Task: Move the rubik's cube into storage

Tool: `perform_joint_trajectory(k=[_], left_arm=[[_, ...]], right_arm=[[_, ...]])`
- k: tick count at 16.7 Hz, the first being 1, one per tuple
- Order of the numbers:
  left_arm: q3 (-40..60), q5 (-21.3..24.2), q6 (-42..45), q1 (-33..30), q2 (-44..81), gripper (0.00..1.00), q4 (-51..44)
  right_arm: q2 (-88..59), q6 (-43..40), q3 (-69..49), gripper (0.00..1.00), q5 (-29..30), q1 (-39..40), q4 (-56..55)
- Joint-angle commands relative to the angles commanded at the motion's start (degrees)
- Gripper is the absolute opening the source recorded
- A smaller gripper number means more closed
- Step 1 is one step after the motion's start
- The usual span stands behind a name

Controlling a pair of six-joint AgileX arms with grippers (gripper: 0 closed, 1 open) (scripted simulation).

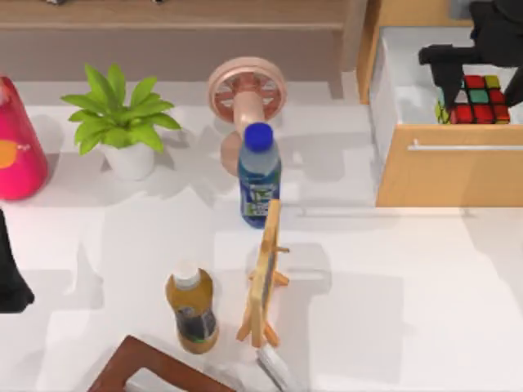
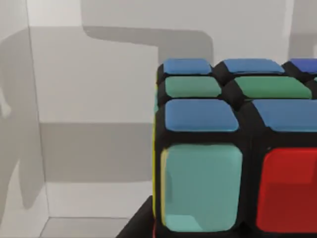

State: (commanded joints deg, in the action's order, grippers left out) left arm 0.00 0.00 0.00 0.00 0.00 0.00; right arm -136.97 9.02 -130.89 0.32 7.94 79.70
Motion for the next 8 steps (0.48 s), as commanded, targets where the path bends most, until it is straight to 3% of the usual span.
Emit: perform_joint_trajectory(k=[8], left_arm=[[0.0, 0.0, 0.0, 0.0, 0.0, 1.00, 0.0]], right_arm=[[-3.4, -0.4, -0.6, 0.00, -0.5, -0.6, 1.2]])
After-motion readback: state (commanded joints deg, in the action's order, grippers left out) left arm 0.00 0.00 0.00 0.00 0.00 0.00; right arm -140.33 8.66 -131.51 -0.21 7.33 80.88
